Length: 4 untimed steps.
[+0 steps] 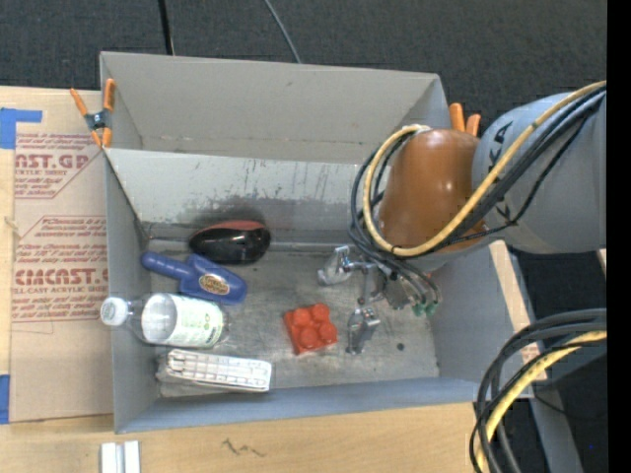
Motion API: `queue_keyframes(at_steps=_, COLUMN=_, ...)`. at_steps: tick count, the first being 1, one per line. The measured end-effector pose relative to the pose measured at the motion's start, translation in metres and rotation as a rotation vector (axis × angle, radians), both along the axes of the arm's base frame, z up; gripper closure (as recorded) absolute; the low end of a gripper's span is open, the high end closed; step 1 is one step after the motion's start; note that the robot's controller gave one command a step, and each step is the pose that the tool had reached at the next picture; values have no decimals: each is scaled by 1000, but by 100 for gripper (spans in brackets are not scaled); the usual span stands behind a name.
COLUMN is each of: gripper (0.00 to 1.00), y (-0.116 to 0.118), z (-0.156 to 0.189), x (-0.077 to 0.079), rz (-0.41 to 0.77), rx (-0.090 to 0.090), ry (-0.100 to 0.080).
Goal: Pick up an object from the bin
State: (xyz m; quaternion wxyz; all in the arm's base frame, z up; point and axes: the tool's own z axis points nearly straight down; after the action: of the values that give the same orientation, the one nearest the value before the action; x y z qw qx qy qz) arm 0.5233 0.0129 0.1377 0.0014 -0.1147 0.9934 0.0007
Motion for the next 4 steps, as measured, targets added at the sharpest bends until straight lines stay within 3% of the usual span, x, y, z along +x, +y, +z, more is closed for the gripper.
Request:
queue_keyframes(at_steps=1, gripper=0, y=20, z=-64, x=-9, rz=18, rx=0, ry=-2)
queue_keyframes(at_steps=2, gripper=100, y=16, z=-65, x=-19, rz=-82, rx=2, ry=-7)
queue_keyframes(at_steps=4, gripper=100, y=16, z=-64, x=-19, rz=-81, rx=1, ry=-4)
